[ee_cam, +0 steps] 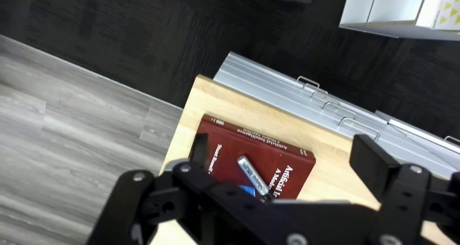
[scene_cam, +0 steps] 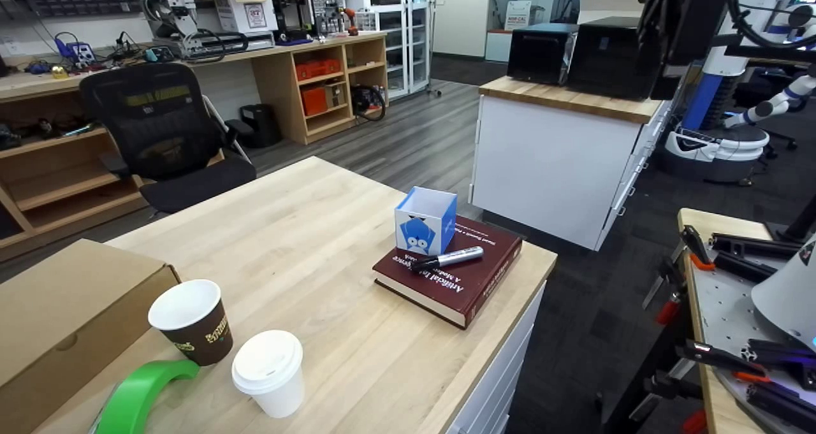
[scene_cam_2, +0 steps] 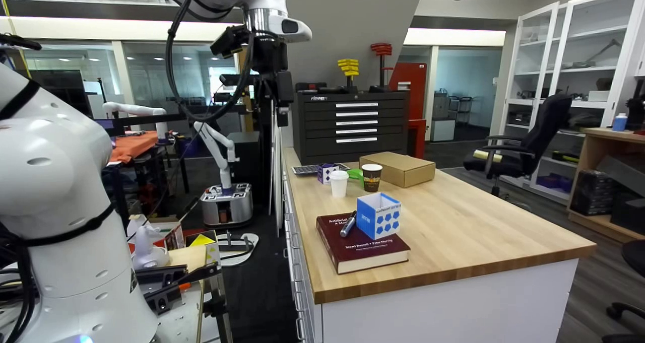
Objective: Pick up the marker from the book and put it in the box
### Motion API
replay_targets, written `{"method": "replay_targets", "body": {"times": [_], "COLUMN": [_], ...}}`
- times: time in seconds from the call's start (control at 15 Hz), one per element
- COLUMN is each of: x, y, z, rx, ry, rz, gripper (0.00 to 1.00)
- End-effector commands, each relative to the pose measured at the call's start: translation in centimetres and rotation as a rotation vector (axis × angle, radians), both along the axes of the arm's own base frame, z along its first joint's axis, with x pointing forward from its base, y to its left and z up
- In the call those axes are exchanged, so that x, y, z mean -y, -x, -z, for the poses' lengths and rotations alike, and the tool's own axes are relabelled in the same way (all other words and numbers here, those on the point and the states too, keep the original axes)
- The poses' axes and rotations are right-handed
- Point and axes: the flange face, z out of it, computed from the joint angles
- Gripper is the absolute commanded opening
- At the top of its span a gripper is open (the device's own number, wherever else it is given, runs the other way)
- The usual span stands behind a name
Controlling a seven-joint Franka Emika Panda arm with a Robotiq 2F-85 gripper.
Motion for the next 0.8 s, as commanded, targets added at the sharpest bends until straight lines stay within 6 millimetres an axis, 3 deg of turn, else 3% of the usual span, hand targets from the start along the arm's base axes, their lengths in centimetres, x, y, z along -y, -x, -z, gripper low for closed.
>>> {"method": "replay_targets", "body": {"times": [0.0,0.73], "x": [-1.4,-3.4], "y": [-2.3,-7.9], "z": [0.3,3.7], "rx": [0.109,0.244], "ry": [0.033,0.051], "rz": [-0.021,-0.403], "gripper": [1.0,1.0]}}
